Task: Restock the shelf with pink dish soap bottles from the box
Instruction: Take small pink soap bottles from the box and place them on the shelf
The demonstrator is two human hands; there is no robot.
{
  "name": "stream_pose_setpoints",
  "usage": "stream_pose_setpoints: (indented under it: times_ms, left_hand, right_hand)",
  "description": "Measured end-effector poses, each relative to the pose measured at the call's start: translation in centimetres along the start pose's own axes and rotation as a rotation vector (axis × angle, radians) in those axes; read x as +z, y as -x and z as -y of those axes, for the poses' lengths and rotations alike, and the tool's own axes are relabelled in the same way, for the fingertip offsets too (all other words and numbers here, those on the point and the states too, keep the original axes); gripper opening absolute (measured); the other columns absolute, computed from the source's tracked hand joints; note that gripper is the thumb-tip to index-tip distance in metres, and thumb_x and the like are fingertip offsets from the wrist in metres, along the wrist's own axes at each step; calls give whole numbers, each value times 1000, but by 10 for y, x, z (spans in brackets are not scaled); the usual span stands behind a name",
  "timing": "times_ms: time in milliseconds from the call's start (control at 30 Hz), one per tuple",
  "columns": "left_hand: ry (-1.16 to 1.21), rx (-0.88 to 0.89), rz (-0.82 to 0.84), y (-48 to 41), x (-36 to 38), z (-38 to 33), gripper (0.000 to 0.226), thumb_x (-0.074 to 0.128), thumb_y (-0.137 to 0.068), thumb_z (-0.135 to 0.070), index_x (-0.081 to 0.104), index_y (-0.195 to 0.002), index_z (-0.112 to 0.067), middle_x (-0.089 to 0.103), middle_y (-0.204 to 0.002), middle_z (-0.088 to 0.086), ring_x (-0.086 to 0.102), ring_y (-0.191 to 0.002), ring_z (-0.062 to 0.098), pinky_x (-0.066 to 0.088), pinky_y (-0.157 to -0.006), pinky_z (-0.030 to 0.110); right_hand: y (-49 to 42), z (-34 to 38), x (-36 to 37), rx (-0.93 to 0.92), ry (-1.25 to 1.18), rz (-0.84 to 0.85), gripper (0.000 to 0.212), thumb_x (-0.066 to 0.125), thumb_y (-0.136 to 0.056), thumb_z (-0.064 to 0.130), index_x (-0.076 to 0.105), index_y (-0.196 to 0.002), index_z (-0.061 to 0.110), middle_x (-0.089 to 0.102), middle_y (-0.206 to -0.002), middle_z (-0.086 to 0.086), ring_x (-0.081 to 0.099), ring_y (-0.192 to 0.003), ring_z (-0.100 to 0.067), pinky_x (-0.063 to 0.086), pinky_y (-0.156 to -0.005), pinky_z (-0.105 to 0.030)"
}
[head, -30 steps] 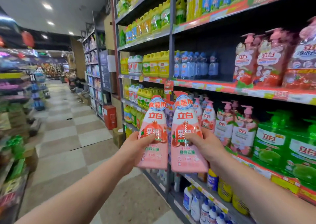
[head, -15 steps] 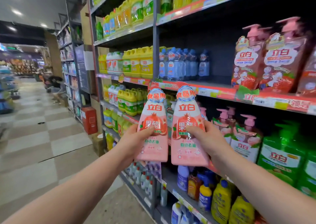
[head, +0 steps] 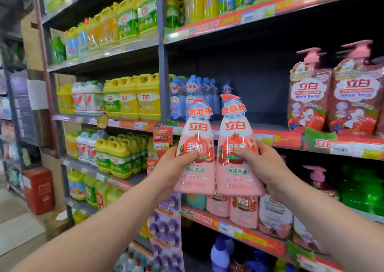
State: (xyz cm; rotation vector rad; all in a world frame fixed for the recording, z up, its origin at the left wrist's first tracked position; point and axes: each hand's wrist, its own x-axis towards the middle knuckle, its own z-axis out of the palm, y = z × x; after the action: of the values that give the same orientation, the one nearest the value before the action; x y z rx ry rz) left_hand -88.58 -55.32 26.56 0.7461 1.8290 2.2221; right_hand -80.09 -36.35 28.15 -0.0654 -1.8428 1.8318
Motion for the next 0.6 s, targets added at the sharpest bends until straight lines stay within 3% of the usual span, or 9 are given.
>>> stream_pose_setpoints:
  times_ms: [133, 233, 367, 433, 533, 600]
  left_hand:
    - [11, 31, 52, -45, -17, -3, 34, 67, -84, -23, 56, -113, -10, 75, -89, 9, 73, -74, 25, 56, -57, 35]
    - [86, 49, 90, -75, -17, -3, 23, 66, -85, -19, 59, -107, -12, 76, -78, 3, 73, -66, 20, 55, -51, 31]
    - [119, 52, 131, -111, -10, -7, 19, 65, -86, -19, 59, -102, -13, 75, -75, 1, 72, -64, 18, 54, -49, 30]
    - [111, 73, 112, -127, -9, -11, 22, 66, -85, -20, 56, -104, -12, 75, -74, 1, 72, -62, 16, 53, -48, 29]
    - [71, 104, 92, -150, -7, -17, 32, 67, -84, -23, 55, -112, -12, 74, -88, 6, 72, -68, 18, 54, -51, 31]
    - [47, 135, 78, -167, -5, -21, 32, 67, -85, -23, 56, -112, -12, 74, -90, 7, 72, -71, 20, 55, -53, 32]
  right_hand:
    - [-29, 8, 15, -39, 59, -89, 14, 70, -82, 15, 64, -94, 17, 74, -84, -4, 71, -63, -14, 56, -51, -24]
    - [-55, 19, 18, -74, 162, -150, 26, 71, -81, 19, 63, -105, 13, 73, -94, -9, 72, -79, -22, 58, -65, -32]
    - [-93, 29, 13, -123, 209, -190, 21, 72, -79, 22, 65, -98, 16, 73, -94, -9, 72, -82, -26, 59, -74, -40]
    - [-114, 33, 8, -161, 215, -193, 17, 71, -79, 21, 66, -94, 16, 74, -92, -8, 72, -77, -24, 59, -71, -39]
    - [-147, 37, -1, -187, 209, -199, 20, 71, -80, 22, 65, -97, 14, 73, -90, -5, 72, -71, -18, 57, -61, -31]
    - [-170, 38, -6, -197, 205, -206, 24, 72, -79, 21, 64, -100, 12, 73, -93, -7, 72, -74, -21, 58, -65, -35]
